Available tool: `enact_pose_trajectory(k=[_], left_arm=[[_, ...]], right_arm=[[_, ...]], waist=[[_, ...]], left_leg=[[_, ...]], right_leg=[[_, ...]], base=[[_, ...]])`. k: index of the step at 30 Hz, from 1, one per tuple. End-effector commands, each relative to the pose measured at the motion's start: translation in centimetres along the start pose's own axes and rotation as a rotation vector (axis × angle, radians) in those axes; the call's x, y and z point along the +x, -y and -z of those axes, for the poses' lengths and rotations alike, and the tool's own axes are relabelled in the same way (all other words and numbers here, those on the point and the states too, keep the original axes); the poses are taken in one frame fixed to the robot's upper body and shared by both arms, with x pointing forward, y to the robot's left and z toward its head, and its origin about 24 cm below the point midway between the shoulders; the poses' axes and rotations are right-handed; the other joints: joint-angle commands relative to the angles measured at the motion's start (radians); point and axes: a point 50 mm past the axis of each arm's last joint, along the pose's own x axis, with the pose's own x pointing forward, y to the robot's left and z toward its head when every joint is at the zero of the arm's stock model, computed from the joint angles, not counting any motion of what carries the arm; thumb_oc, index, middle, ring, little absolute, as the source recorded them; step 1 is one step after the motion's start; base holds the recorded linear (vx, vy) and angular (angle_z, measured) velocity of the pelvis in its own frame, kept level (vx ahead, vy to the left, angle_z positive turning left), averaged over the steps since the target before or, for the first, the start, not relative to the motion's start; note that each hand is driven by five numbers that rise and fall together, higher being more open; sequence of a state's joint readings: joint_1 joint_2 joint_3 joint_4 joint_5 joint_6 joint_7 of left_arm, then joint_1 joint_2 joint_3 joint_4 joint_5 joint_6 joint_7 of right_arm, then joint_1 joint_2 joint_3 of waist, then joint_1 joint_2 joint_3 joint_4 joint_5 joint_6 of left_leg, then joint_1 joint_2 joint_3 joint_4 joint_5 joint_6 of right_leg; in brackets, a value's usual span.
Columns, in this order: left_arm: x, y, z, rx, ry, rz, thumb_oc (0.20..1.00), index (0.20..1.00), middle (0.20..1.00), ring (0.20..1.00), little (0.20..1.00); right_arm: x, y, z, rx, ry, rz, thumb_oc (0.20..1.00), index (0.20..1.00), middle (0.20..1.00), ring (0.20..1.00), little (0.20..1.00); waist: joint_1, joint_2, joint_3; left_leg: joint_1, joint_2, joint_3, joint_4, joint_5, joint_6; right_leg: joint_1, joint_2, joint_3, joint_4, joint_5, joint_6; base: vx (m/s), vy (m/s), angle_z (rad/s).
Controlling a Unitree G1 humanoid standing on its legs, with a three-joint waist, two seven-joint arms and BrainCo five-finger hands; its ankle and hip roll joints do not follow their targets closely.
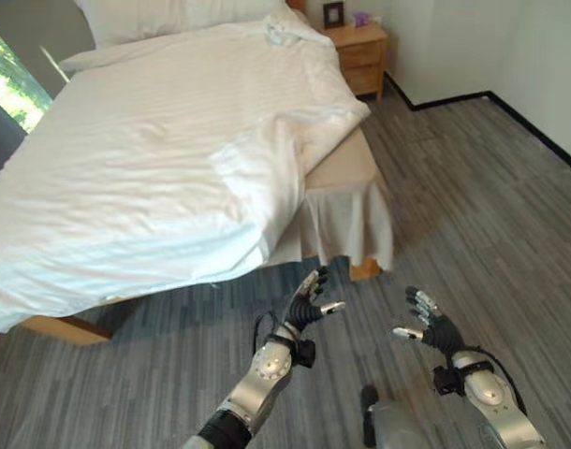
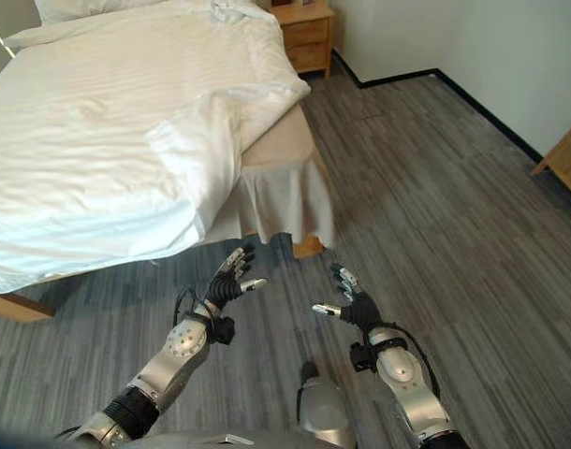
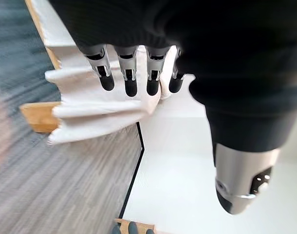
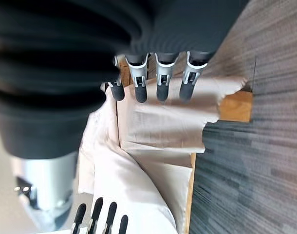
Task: Making the bed.
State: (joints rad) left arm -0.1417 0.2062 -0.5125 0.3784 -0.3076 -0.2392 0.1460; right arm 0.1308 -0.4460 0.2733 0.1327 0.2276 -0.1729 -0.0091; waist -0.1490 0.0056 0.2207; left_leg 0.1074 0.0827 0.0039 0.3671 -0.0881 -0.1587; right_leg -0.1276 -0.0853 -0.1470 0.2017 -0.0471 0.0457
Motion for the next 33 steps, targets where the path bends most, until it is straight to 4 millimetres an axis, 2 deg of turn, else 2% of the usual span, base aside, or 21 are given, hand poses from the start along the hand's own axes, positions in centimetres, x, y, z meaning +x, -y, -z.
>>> enact_pose_trajectory(k=[1, 2, 3, 5, 9, 10, 12, 13, 15, 17, 18, 20, 22, 23, 24, 25, 26, 28, 30, 32, 33], left_arm=[[0.8, 0.2, -3.5, -0.026, 0.17, 0.031, 1.0, 1.0, 1.0, 1.0, 1.0], [0.8, 0.2, -3.5, -0.025, 0.17, 0.03, 1.0, 1.0, 1.0, 1.0, 1.0], [0.9, 0.3, -3.7, -0.023, 0.18, 0.034, 1.0, 1.0, 1.0, 1.0, 1.0], [1.0, 0.4, -3.9, -0.026, 0.184, 0.034, 1.0, 1.0, 1.0, 1.0, 1.0], [0.7, 1.0, -3.8, -0.049, 0.184, 0.063, 1.0, 1.0, 1.0, 1.0, 1.0], [0.7, 1.0, -3.7, -0.05, 0.183, 0.064, 1.0, 1.0, 1.0, 1.0, 1.0], [0.5, 1.8, -3.3, -0.075, 0.16, 0.091, 1.0, 1.0, 1.0, 1.0, 1.0], [0.2, 2.1, -2.6, -0.095, 0.125, 0.091, 1.0, 1.0, 1.0, 1.0, 1.0], [-0.1, 2.4, -2.5, -0.091, 0.118, 0.109, 1.0, 1.0, 1.0, 1.0, 1.0], [0.1, 2.1, -3.0, -0.052, 0.126, 0.112, 1.0, 1.0, 1.0, 1.0, 1.0], [0.1, 2.0, -3.0, -0.051, 0.127, 0.112, 1.0, 1.0, 1.0, 1.0, 1.0], [0.3, 1.3, -3.3, -0.008, 0.134, 0.088, 1.0, 1.0, 1.0, 1.0, 1.0], [0.3, 0.5, -3.7, 0.009, 0.151, 0.067, 1.0, 1.0, 1.0, 1.0, 1.0], [0.3, 0.2, -3.8, 0.01, 0.157, 0.061, 1.0, 1.0, 1.0, 1.0, 1.0], [0.1, -0.4, -3.9, 0.017, 0.155, 0.058, 1.0, 1.0, 1.0, 1.0, 1.0], [0.1, -0.4, -3.9, 0.017, 0.157, 0.058, 1.0, 1.0, 1.0, 1.0, 1.0], [-0.3, -0.8, -3.1, 0.027, 0.126, 0.064, 1.0, 1.0, 1.0, 1.0, 1.0], [-0.7, -1.1, -2.1, 0.039, 0.08, 0.063, 1.0, 1.0, 1.0, 1.0, 1.0], [-1.1, -1.7, -1.4, 0.059, 0.051, 0.059, 1.0, 1.0, 1.0, 1.0, 1.0], [-1.4, -2.0, -1.1, 0.066, 0.038, 0.054, 1.0, 1.0, 1.0, 1.0, 1.0], [-2.2, -2.8, -0.1, 0.064, 0.001, 0.033, 1.0, 1.0, 1.0, 1.0, 1.0]], right_arm=[[0.6, -0.3, -3.3, 0.025, 0.154, -0.031, 1.0, 1.0, 1.0, 1.0, 1.0], [0.6, -0.4, -3.3, 0.026, 0.155, -0.031, 1.0, 1.0, 1.0, 1.0, 1.0], [1.1, -0.6, -3.5, 0.012, 0.16, -0.04, 1.0, 1.0, 1.0, 1.0, 1.0], [1.2, -0.8, -3.6, 0.006, 0.161, -0.045, 1.0, 1.0, 1.0, 1.0, 1.0], [1.0, -1.2, -3.0, -0.01, 0.139, -0.058, 1.0, 1.0, 1.0, 1.0, 1.0], [1.0, -1.2, -3.0, -0.011, 0.138, -0.058, 1.0, 1.0, 1.0, 1.0, 1.0], [0.7, -1.3, -2.7, -0.026, 0.131, -0.044, 1.0, 1.0, 1.0, 1.0, 1.0], [0.5, -1.5, -2.4, -0.056, 0.116, -0.051, 1.0, 1.0, 1.0, 1.0, 1.0], [0.3, -1.5, -2.3, -0.059, 0.114, -0.041, 1.0, 1.0, 1.0, 1.0, 1.0], [0.5, -0.6, -3.1, -0.126, 0.147, 0.012, 1.0, 1.0, 1.0, 1.0, 1.0], [0.5, -0.6, -3.1, -0.126, 0.148, 0.012, 1.0, 1.0, 1.0, 1.0, 1.0], [0.6, 1.1, -4.3, -0.197, 0.195, 0.101, 1.0, 1.0, 1.0, 1.0, 1.0], [0.3, 4.4, -6.7, -0.327, 0.284, 0.253, 1.0, 1.0, 1.0, 1.0, 1.0], [0.2, 6.1, -7.8, -0.404, 0.32, 0.336, 1.0, 1.0, 1.0, 1.0, 1.0], [0.0, 9.1, -10.9, -0.56, 0.406, 0.506, 1.0, 1.0, 1.0, 1.0, 1.0], [0.0, 9.1, -10.9, -0.561, 0.407, 0.507, 1.0, 1.0, 1.0, 1.0, 1.0], [-0.5, 11.2, -13.2, -0.708, 0.453, 0.641, 1.0, 1.0, 1.0, 1.0, 1.0], [-1.0, 12.4, -15.3, -0.785, 0.512, 0.755, 1.0, 1.0, 1.0, 1.0, 1.0], [-1.2, 13.7, -16.5, -0.834, 0.534, 0.847, 1.0, 1.0, 1.0, 1.0, 1.0], [-1.0, 14.0, -16.8, -0.834, 0.529, 0.858, 1.0, 1.0, 1.0, 1.0, 1.0], [-0.3, 14.8, -16.3, -0.839, 0.47, 0.87, 1.0, 1.0, 1.0, 1.0, 1.0]], waist=[[0.045, -0.053, 0.046], [0.045, -0.056, 0.043], [0.067, -0.071, 0.042], [0.083, -0.065, 0.044], [0.108, -0.018, 0.012], [0.108, -0.021, 0.011], [0.078, 0.008, -0.003], [0.084, 0.024, -0.034], [0.089, 0.013, -0.04], [0.077, 0.001, -0.035], [0.077, 0.0, -0.035], [0.068, -0.005, -0.021], [0.057, 0.0, -0.014], [0.056, 0.007, -0.015], [0.055, -0.003, -0.013], [0.054, 0.0, -0.014], [0.054, -0.012, -0.018], [0.057, -0.029, -0.03], [0.066, -0.044, -0.041], [0.073, -0.052, -0.047], [0.115, -0.078, -0.069]], left_leg=[[-0.108, -0.034, 0.119, 0.45, 0.115, 0.007], [-0.115, -0.037, 0.119, 0.45, 0.119, 0.008], [-0.187, 0.009, 0.212, 0.397, 0.116, 0.017], [-0.21, 0.03, 0.247, 0.332, 0.106, 0.021], [-0.223, 0.028, 0.384, -0.138, 0.124, 0.05], [-0.213, 0.02, 0.387, -0.154, 0.131, 0.051], [-0.155, 0.075, 0.619, -0.352, 0.199, 0.053], [-0.121, 0.028, 0.591, -0.405, 0.18, 0.097], [-0.11, -0.003, 0.558, -0.426, 0.182, 0.113], [-0.042, -0.022, 0.564, -0.448, 0.127, 0.156], [-0.043, -0.024, 0.565, -0.448, 0.126, 0.157], [-0.007, -0.021, 0.537, -0.453, 0.108, 0.169], [0.022, -0.012, 0.506, -0.454, 0.087, 0.179], [0.026, -0.008, 0.493, -0.454, 0.084, 0.177], [0.035, -0.015, 0.453, -0.454, 0.066, 0.166], [0.032, -0.011, 0.452, -0.454, 0.07, 0.165], [0.039, -0.02, 0.396, -0.454, 0.054, 0.156], [0.044, -0.026, 0.337, -0.454, 0.035, 0.146], [0.045, -0.03, 0.274, -0.454, 0.019, 0.134], [0.039, -0.032, 0.25, -0.454, 0.02, 0.132], [0.041, -0.045, 0.207, -0.454, 0.009, 0.129]], right_leg=[[0.194, -0.046, 0.064, -0.257, 0.118, 0.039], [0.189, -0.049, 0.064, -0.258, 0.121, 0.04], [0.235, -0.061, 0.053, -0.273, 0.09, 0.037], [0.254, -0.055, 0.054, -0.277, 0.072, 0.036], [0.317, -0.017, 0.033, -0.289, 0.001, 0.058], [0.319, -0.023, 0.033, -0.289, -0.001, 0.06], [0.379, -0.004, -0.034, -0.277, -0.053, 0.075], [0.404, -0.007, -0.067, -0.222, -0.068, 0.099], [0.398, -0.024, -0.074, -0.141, -0.056, 0.114], [0.291, -0.069, -0.104, 0.164, 0.035, 0.2], [0.287, -0.072, -0.103, 0.171, 0.031, 0.201], [0.202, -0.09, -0.1, 0.362, 0.121, 0.216], [0.122, -0.119, -0.102, 0.468, 0.132, 0.216], [0.105, -0.135, -0.111, 0.443, 0.128, 0.212], [0.086, -0.165, -0.116, 0.337, 0.072, 0.188], [0.087, -0.16, -0.12, 0.329, 0.078, 0.185], [0.082, -0.149, -0.072, 0.215, 0.029, 0.169], [0.081, -0.126, 0.012, 0.065, 0.025, 0.165], [0.089, -0.117, 0.1, -0.042, 0.037, 0.169], [0.095, -0.116, 0.125, -0.09, 0.051, 0.167], [0.138, -0.132, 0.129, -0.154, 0.046, 0.166]], base=[[0.2, -0.259, -0.18], [0.42, -0.359, -0.38], [0.33, -0.119, -0.39], [0.32, -0.059, 0.0], [0.37, 0.051, 0.28], [0.32, 0.047, 0.3], [0.59, 0.093, 0.36], [0.72, 0.141, 0.62], [0.38, 0.105, 0.6], [0.25, 0.103, 0.24], [0.14, 0.008, 0.35], [0.16, -0.005, 0.6], [0.22, 0.025, 0.75], [0.31, -0.027, 0.87], [0.24, -0.046, 0.75], [0.31, -0.124, 0.88], [0.25, -0.151, 0.82], [0.31, -0.201, 1.07], [0.2, -0.151, 1.09], [0.14, -0.131, 1.05], [0.24, -0.181, 1.2]])
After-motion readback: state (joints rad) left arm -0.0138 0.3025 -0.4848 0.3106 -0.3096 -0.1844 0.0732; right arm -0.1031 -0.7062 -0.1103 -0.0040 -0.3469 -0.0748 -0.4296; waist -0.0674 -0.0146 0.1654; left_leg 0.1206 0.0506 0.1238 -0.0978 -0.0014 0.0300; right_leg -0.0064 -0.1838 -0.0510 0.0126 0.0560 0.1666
